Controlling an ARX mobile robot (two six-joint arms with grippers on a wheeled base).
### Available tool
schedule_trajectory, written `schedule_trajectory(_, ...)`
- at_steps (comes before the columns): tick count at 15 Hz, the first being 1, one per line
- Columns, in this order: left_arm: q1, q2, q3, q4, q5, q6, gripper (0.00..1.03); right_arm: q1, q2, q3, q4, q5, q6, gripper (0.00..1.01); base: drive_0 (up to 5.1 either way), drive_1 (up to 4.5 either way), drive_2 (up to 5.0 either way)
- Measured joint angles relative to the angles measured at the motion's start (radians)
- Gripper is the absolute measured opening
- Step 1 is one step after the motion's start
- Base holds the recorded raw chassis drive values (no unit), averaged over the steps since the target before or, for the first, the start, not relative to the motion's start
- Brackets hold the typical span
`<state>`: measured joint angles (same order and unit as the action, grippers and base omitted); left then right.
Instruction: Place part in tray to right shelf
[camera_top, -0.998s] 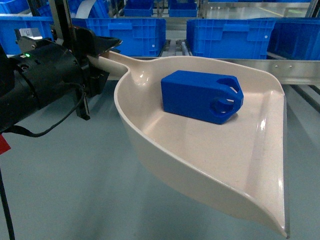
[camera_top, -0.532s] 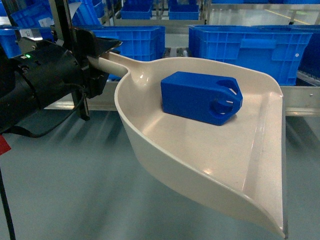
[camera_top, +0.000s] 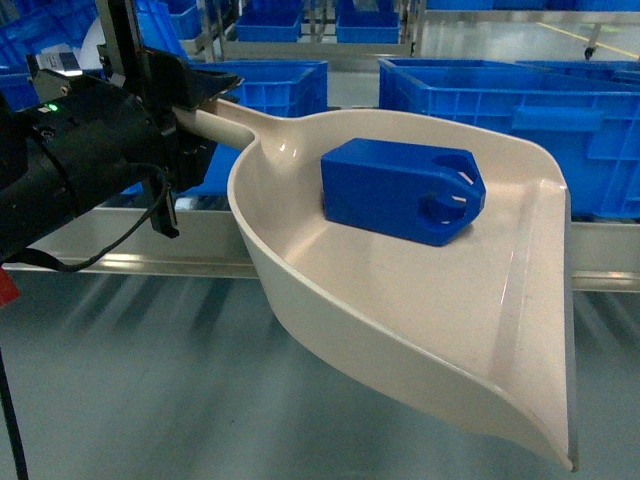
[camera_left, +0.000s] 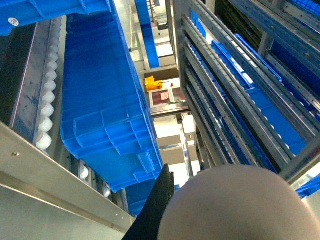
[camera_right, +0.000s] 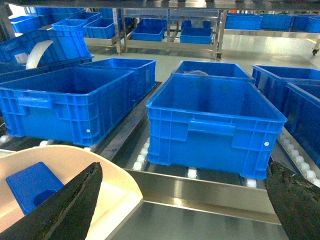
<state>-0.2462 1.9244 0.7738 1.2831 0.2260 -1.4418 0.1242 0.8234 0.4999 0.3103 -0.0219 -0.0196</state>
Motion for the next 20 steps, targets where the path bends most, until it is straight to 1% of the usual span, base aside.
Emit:
schedule_trajectory(5, 0.002, 0.000, 0.002, -0.003, -0.002, 0.000, 0.12, 0.000, 0.006, 0.000, -0.001, 0.000, 0.000, 0.98, 0.1, 4.33, -4.2)
schedule_trajectory(20, 0.001, 0.000, 0.002, -0.003, -0.001, 0.000, 0.12, 0.000, 0.005, 0.000, -0.002, 0.000, 0.000, 0.98, 0.0, 0.00, 0.0)
